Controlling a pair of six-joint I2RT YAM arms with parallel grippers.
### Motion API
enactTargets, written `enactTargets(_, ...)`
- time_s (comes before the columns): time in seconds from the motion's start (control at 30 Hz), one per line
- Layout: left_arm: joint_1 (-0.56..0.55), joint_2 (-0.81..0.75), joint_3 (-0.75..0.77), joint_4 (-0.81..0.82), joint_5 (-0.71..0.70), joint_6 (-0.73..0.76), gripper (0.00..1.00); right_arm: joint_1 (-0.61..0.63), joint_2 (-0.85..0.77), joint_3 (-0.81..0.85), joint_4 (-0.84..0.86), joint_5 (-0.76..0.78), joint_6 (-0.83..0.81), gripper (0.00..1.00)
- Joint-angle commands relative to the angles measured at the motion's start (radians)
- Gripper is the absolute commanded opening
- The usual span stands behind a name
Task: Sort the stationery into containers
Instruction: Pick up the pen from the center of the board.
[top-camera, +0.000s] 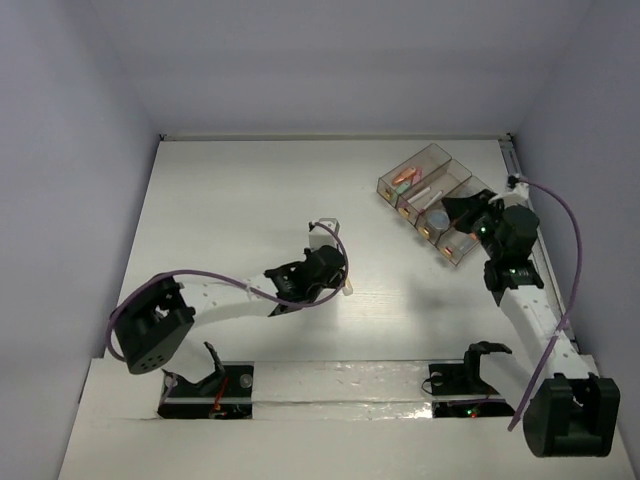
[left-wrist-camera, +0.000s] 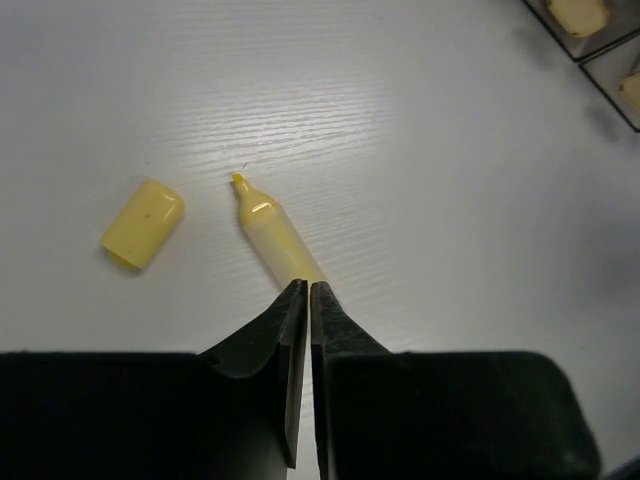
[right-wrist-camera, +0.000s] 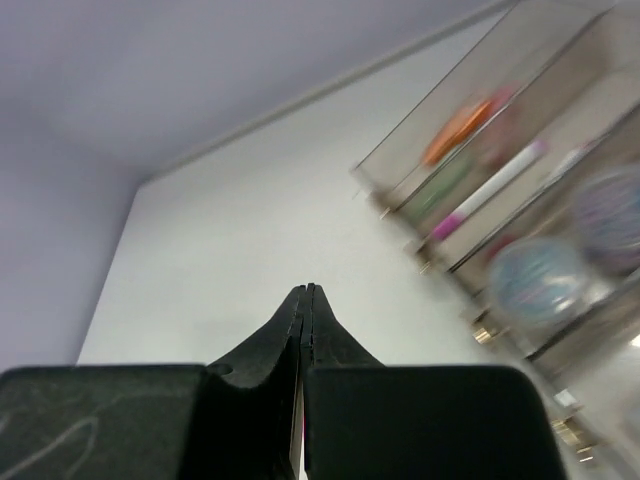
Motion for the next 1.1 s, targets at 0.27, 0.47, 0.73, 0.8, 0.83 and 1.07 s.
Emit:
enactTargets(0.27, -0.037, 0.215, 0.226, -0.209, -0.139, -0.145, 0.36, 0.109, -0.123, -0.091, -0.013, -0.325, 0.011, 0.19)
enactTargets(0.47, -0.057, 0.309, 0.307, -0.309, -0.166, -0.2, 0.38, 0.194, -0.152, -0.086, -0.025, -0.337, 0.002, 0.34)
enactTargets(0.73, -0.075, 0.406, 0.372, -0.418, -0.229, -0.237, 0.35, 0.256, -0.189, -0.073, -0.054, -0.328, -0.021, 0.34)
enactTargets(0.8, -0.084, 0.424, 0.378, -0.435, -0.246, -0.243, 0.35, 0.257, -0.195, -0.074, -0.056, -0.329, -0.021, 0.34)
enactTargets(0.83, -0.084, 0.427, 0.38, -0.438, -0.249, -0.243, 0.35, 0.267, -0.198, -0.076, -0.058, -0.329, -0.023, 0.34)
enactTargets(1.07, -0.084, 0.461, 0.387, -0.44, -0.269, -0.213, 0.38, 0.267, -0.211, -0.088, -0.061, -0.329, -0.024, 0.34)
